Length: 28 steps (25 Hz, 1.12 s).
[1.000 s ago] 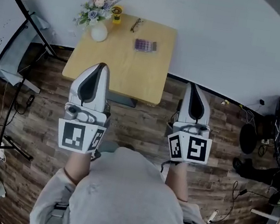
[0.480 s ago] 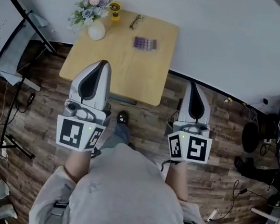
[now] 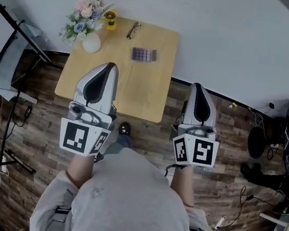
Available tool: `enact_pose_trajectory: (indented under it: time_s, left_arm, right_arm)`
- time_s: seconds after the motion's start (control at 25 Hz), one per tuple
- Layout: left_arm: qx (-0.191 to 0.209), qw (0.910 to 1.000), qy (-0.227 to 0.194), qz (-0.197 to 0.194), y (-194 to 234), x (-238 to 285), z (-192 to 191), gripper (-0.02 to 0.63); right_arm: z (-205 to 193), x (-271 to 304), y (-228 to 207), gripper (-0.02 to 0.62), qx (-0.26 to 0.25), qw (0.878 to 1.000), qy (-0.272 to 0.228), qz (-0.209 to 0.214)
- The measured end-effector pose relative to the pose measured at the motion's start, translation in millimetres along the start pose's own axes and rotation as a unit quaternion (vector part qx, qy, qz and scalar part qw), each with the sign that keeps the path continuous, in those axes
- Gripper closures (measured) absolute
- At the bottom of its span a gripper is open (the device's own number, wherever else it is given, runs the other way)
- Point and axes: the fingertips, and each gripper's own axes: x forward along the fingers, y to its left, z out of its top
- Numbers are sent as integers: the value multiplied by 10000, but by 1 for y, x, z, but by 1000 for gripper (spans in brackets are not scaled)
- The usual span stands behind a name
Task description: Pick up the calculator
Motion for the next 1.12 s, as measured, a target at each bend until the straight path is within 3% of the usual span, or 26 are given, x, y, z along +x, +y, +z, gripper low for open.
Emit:
enact_pose_trajectory:
  time_s: [0.24,0.64,1.12]
  left_arm:
    - [45,9996,21,296,41,33,-9,601]
    - [19,9989,161,429,91,71,-27,601]
    - [-237,9957,811,376,133,110,-74,601]
  right_arm:
    - [0,44,-4,594,-69,10000,-37,-30]
    - [-8,108,-1,594,-98,9999,31,-14]
    - [-50,172,6,594,114,9982,565,163]
